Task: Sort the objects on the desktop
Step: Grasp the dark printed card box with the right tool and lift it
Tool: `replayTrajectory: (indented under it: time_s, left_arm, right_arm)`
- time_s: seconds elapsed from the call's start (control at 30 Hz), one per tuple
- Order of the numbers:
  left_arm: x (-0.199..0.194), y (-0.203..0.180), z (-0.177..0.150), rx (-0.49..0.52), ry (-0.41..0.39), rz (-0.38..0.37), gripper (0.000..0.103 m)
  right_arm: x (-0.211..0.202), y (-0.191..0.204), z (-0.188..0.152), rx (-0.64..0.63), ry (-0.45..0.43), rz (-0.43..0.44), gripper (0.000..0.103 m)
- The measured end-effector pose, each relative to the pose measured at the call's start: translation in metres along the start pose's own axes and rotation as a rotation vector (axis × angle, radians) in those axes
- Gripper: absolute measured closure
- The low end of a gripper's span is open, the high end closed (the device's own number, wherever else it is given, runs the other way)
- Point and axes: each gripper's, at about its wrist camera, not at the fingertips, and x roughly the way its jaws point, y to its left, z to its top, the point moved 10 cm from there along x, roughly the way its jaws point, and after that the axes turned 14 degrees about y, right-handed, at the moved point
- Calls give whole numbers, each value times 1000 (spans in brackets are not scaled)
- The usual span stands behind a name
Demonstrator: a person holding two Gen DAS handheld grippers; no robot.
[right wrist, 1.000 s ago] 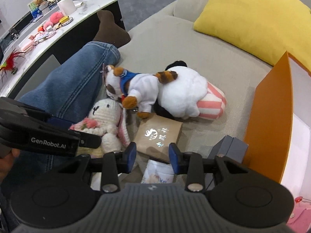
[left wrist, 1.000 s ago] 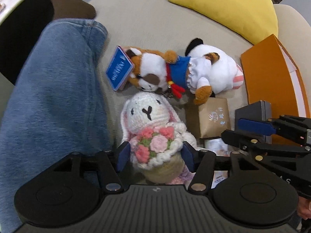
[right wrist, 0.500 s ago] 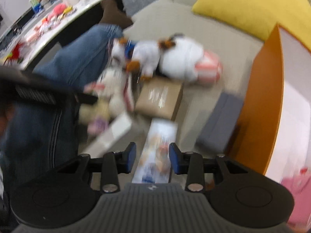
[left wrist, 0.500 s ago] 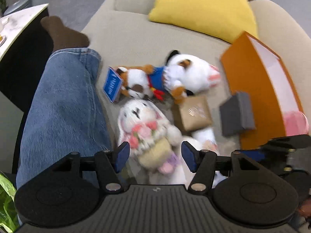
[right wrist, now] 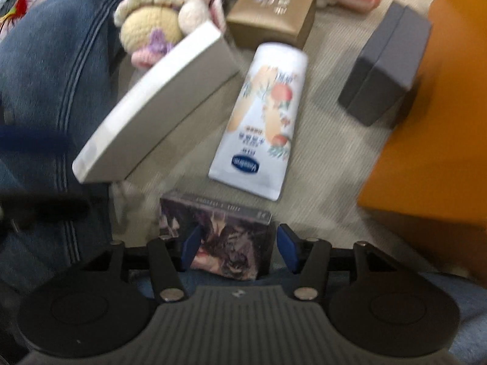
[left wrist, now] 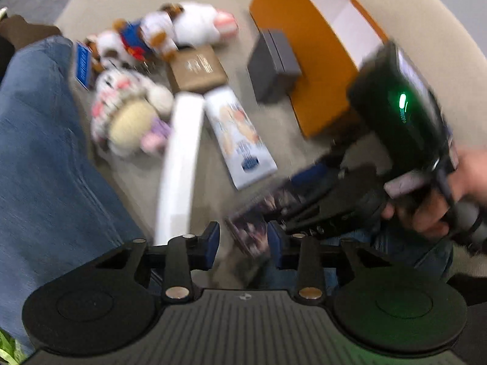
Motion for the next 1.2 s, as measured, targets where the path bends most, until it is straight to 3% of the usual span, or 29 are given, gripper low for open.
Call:
replayTrajectory:
  time_s: [0.13,0.37,0.57,0.63,0.73,0.9,1.2]
  left_arm:
    - [25,-6,-7,23,25,48,72]
    - [65,3,-7,8,51,110,83]
    - [72,10,-10,-11,35,100,87]
    - [74,16,-13,-13,37,169,100]
    - [76,20,-16,-22,44,190,102]
    - [74,26,-19,-40,35,216,102]
    - [73,35,-30,-58,49,232,103]
  right_arm:
    - [8,-2,-4,-2,35,-7,46]
    - [11,-2,-5,-9,22,28,46]
    - [15,0,-1,25,10,92,43]
    - [14,2,-2,27,2,97,43]
    - [6,11,-7,13,-21,139,57]
    - [-7,19,-14,18,-79,123,65]
    - [-34,27,-36,31,-171,275,78]
